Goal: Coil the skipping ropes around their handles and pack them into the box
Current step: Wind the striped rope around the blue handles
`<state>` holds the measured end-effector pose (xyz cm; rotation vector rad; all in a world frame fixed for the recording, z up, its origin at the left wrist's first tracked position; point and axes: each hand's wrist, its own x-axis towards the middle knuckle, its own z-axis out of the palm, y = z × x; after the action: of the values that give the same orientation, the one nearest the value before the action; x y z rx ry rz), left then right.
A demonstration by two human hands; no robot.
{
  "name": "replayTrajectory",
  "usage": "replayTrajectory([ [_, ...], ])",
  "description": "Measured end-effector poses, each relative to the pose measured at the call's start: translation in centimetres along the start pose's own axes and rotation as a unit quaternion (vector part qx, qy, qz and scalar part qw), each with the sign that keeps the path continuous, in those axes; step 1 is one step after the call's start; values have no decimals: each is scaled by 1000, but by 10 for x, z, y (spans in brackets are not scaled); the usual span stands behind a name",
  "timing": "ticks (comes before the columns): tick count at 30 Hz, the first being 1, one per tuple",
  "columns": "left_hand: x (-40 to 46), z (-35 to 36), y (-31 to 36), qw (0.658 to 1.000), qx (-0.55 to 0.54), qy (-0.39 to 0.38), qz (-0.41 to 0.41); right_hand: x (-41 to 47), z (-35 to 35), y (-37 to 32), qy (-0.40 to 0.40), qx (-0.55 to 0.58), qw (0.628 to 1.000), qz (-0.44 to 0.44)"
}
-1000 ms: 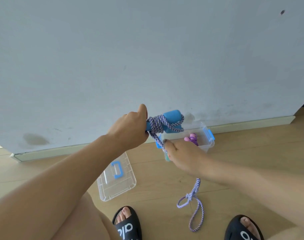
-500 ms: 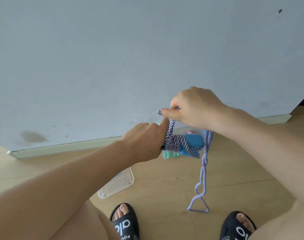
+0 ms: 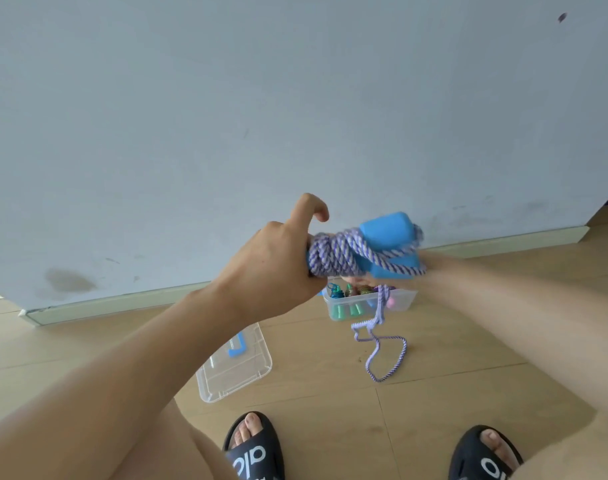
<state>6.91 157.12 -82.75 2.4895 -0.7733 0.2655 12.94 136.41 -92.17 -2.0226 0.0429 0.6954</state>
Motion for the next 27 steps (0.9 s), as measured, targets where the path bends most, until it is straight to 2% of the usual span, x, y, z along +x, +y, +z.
replayTrajectory([
  [4, 7, -2, -18, 996, -23, 5, -88, -43, 28, -37, 37, -41, 996, -73],
  [8, 16, 8, -36, 986, -11, -36, -161, -64, 33, -35, 70, -86, 992, -67],
  [11, 19, 20, -46, 979, 42, -73, -188, -83, 38, -43, 76, -127, 984, -98],
  [14, 18, 28, -46, 973, 90, -93, -191, -96, 31, -53, 121, -248, 952, -132],
  [18, 13, 25, -44, 959, 184, -151, -151, -115, 10, -72, 161, -309, 913, -214],
  [21, 8, 18, -40, 956, 210, -176, -101, -113, -5, -87, 223, -321, 883, -261],
  [24, 7, 14, -27, 955, 237, -176, -29, -98, -19, -95, 256, -328, 871, -262],
  [27, 6, 14, -17, 948, 272, -155, 51, -81, -20, -95, 229, -329, 879, -257],
])
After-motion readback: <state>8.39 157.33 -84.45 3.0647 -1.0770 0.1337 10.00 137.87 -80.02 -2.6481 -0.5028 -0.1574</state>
